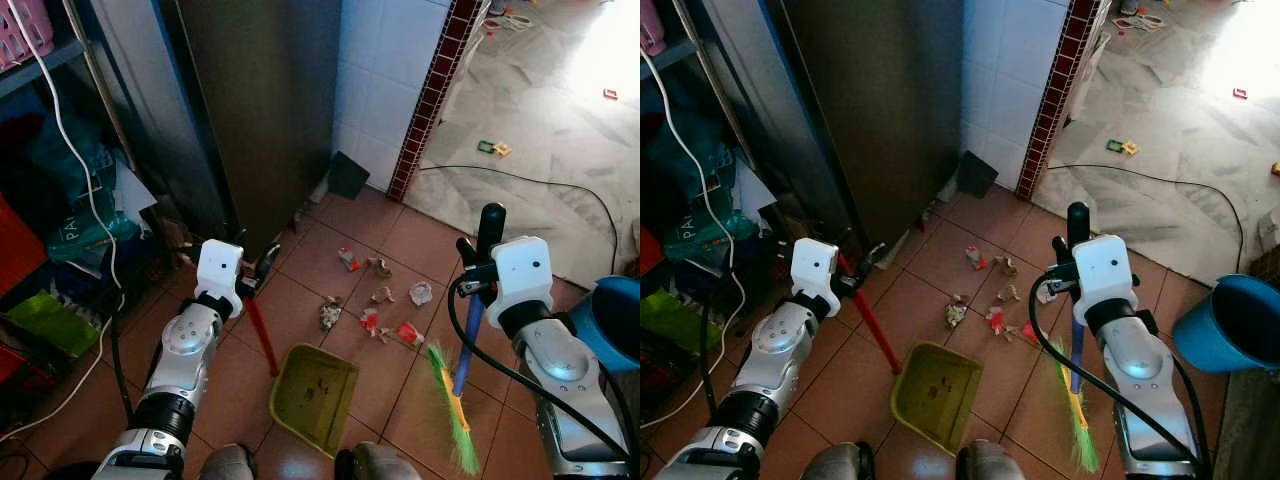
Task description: Sweep floor
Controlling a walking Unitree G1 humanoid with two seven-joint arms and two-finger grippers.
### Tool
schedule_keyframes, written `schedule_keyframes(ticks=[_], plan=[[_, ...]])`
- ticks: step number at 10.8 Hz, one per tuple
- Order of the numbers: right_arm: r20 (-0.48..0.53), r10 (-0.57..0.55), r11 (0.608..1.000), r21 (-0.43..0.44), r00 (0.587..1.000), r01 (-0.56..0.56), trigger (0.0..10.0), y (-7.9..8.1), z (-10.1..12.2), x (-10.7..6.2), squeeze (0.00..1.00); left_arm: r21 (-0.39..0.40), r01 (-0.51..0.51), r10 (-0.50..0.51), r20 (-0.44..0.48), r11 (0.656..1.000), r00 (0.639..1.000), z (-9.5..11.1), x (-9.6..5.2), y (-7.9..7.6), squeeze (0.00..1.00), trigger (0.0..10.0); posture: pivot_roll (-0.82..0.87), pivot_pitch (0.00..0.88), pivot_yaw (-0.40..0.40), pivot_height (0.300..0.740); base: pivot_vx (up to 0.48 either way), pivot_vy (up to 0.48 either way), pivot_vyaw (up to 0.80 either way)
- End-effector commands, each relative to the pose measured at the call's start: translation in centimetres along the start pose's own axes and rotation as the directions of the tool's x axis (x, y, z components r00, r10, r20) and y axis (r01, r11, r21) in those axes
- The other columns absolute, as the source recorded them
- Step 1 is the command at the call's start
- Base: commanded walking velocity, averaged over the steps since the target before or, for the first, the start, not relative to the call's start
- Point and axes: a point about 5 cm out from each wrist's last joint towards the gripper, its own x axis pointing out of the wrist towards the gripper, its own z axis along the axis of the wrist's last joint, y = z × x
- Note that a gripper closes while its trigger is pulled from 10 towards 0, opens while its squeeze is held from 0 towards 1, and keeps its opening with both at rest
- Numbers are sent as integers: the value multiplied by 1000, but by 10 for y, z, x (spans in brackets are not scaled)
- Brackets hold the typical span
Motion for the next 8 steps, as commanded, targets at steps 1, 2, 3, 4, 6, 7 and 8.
schedule_keyframes(ticks=[1, 2, 3, 4, 6, 7, 8], plan=[[33, -3, 1000, -30, 999, 4, 10000, -3, 6, 2, 0, 11, 12, -12, 12, 1000, 1000, 3, 2, -1, 0, 2392, -153, 117, -45, 740, 0, 0, 0], [32, -4, 1000, -30, 999, 5, 10000, -3, 6, 2, 0, 12, 9, -9, 14, 1000, 1000, 4, 3, -1, 0, 2510, -154, 116, -46, 740, 0, 0, 0], [33, -4, 1000, -31, 999, 5, 10000, -3, 6, 2, 0, 13, 7, -7, 15, 1000, 1000, 4, 3, 0, 0, 2275, -154, 116, -46, 740, 0, 0, 0], [33, -5, 1000, -31, 999, 6, 10000, -3, 6, 2, 0, 18, 6, -6, 16, 1000, 1000, 5, 3, 0, 0, 1020, -153, 114, -46, 740, 0, 0, 0], [34, -5, 1000, -29, 999, 6, 10000, -3, 5, 2, 0, 22, 7, -8, 16, 1000, 1000, 5, 3, 1, 0, 0, -151, 113, -45, 740, 0, 0, 0], [34, -4, 1000, -28, 999, 5, 10000, -2, 5, 2, 0, 25, 8, -9, 14, 1000, 1000, 5, 3, 1, 0, 0, -151, 113, -45, 740, 0, 0, 0], [31, -5, 1000, -28, 1000, 6, 10000, -2, 5, 2, 0, 33, 7, -8, 6, 999, 1000, 4, 3, 1, 0, 0, -151, 113, -45, 740, 0, 0, 0]])
